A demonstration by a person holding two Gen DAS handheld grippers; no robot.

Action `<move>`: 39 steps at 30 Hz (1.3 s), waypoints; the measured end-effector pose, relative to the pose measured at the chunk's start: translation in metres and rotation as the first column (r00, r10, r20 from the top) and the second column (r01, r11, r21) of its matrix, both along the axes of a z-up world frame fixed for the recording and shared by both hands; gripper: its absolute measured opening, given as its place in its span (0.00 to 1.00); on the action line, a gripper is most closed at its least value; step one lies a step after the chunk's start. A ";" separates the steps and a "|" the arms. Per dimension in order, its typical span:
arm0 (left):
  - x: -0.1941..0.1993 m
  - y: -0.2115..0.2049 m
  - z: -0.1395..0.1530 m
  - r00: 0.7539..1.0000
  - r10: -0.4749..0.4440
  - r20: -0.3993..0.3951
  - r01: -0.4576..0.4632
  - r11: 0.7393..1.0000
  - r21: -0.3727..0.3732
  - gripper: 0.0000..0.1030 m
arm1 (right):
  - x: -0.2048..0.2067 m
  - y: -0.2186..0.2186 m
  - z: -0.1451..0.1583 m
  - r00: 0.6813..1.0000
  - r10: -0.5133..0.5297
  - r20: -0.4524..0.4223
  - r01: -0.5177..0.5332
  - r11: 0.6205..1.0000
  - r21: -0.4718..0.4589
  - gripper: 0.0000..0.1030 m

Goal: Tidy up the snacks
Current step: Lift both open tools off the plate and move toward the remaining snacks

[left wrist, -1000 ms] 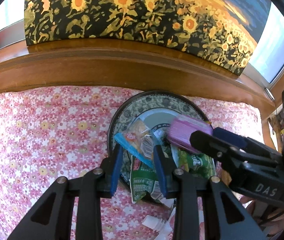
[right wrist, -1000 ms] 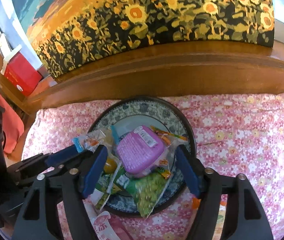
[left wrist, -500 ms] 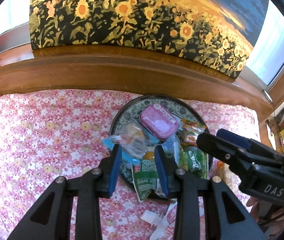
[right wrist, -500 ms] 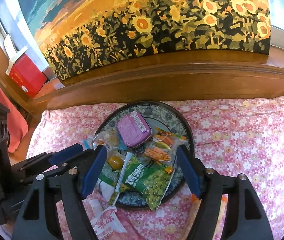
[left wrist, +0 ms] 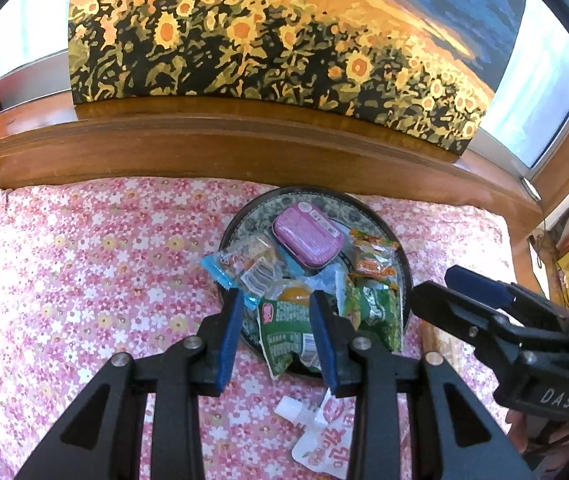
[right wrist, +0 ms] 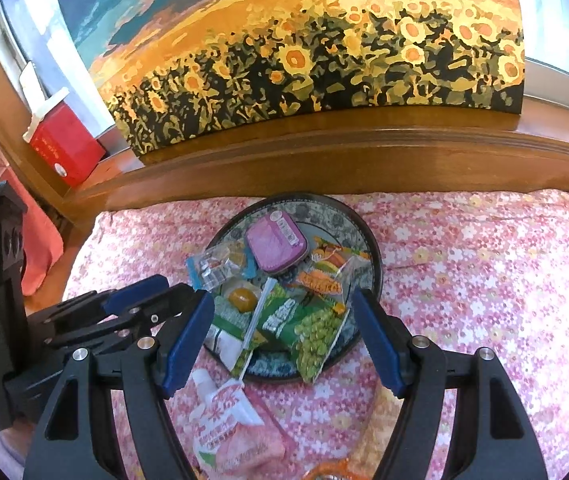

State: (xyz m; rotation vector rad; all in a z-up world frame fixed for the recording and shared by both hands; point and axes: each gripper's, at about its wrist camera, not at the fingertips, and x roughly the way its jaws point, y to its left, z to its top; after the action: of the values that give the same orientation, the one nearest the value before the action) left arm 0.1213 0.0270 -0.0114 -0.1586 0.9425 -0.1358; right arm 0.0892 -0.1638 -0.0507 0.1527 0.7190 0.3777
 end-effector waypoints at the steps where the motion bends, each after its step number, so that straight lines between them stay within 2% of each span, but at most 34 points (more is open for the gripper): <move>1: -0.002 -0.001 0.001 1.000 0.001 -0.001 -0.001 1.000 0.001 0.34 | 0.000 0.000 0.000 1.000 0.000 0.000 0.000 1.000 0.000 0.72; 19: -0.042 -0.006 0.003 1.000 0.011 -0.027 -0.011 1.000 -0.003 0.34 | -0.048 -0.010 -0.010 0.999 -0.008 -0.035 0.007 1.000 -0.005 0.72; 39: -0.079 -0.007 -0.001 0.998 0.040 -0.053 -0.040 0.999 0.000 0.34 | -0.085 -0.022 -0.028 0.997 -0.014 -0.073 0.012 1.000 -0.020 0.72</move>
State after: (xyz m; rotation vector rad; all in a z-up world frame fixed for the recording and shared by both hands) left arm 0.0420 0.0197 -0.0121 -0.1827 0.9911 -0.0951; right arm 0.0043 -0.1856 -0.0787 0.1533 0.7933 0.3540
